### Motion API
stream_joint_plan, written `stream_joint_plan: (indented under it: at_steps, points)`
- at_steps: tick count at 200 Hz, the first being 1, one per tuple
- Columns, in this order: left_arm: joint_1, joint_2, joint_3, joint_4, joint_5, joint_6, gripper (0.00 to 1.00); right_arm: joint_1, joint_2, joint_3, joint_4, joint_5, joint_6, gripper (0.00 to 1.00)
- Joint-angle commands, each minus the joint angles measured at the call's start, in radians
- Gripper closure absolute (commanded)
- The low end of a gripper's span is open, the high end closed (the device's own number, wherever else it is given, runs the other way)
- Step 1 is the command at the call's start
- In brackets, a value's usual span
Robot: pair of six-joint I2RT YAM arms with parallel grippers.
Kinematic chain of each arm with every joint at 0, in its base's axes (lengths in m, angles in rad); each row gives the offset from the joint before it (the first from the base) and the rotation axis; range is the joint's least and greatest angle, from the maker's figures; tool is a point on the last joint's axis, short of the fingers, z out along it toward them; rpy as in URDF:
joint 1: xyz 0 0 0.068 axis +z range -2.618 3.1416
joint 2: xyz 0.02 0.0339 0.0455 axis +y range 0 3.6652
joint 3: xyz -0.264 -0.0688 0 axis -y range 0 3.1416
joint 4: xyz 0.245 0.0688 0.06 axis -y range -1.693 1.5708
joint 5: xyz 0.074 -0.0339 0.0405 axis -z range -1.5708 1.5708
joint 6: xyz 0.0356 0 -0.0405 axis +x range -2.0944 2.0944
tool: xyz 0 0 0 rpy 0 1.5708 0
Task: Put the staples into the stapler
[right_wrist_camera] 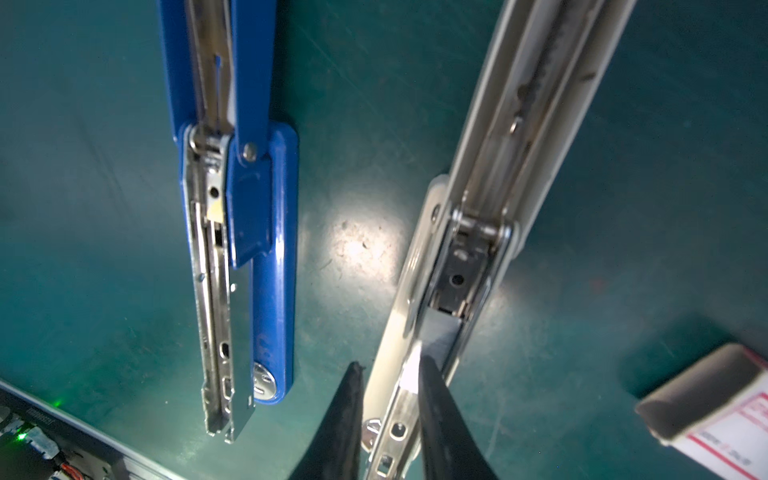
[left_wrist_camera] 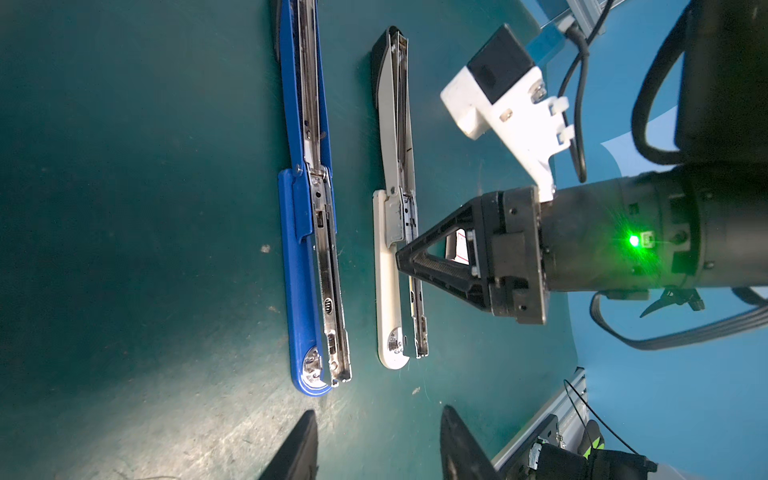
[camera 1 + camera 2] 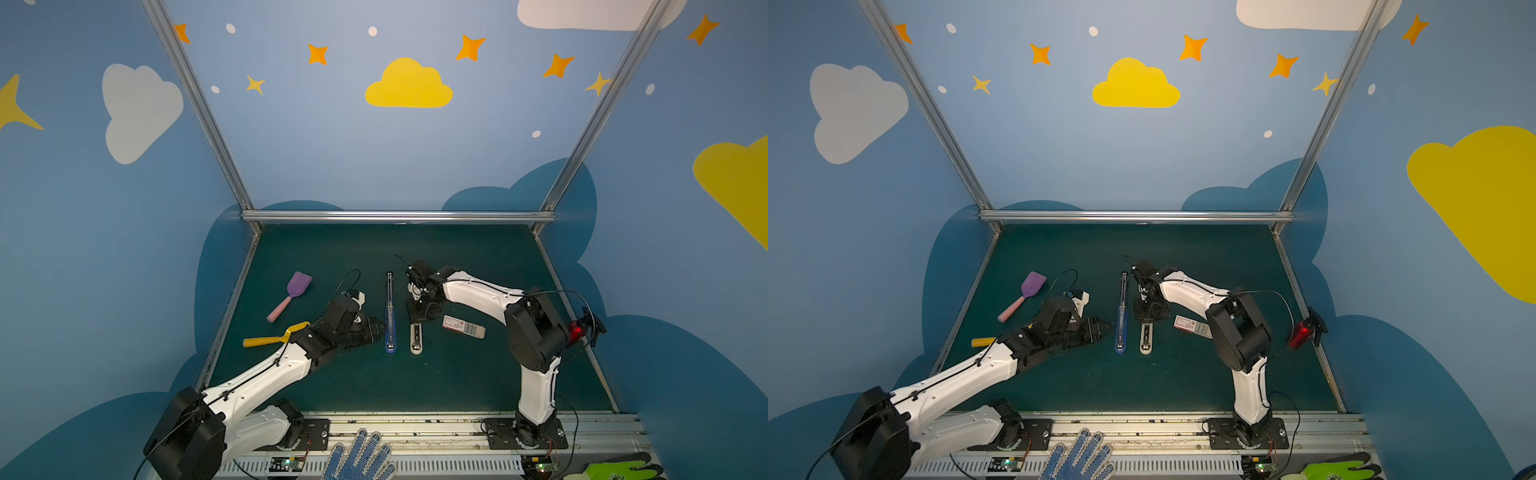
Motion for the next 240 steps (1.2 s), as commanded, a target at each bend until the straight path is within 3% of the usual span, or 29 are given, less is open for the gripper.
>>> stream_joint_plan:
  at_steps: [1, 85, 152, 240]
  points:
    - [-0.001, -0.011, -0.007, 0.008, -0.009, 0.008, 0.52, 0.018, -0.027, -0.042, -0.044, 0.004, 0.020, 0.74]
    - [-0.002, -0.002, 0.000, 0.014, 0.001, 0.008, 0.52, 0.039, -0.128, -0.056, -0.051, 0.030, 0.036, 0.73]
    - [-0.002, 0.012, 0.003, 0.029, 0.004, 0.007, 0.52, 0.031, -0.191, -0.047, -0.042, 0.059, 0.051, 0.57]
    - [-0.025, 0.032, 0.040, 0.011, 0.008, 0.030, 0.49, 0.016, -0.294, -0.061, -0.048, 0.119, 0.066, 0.50]
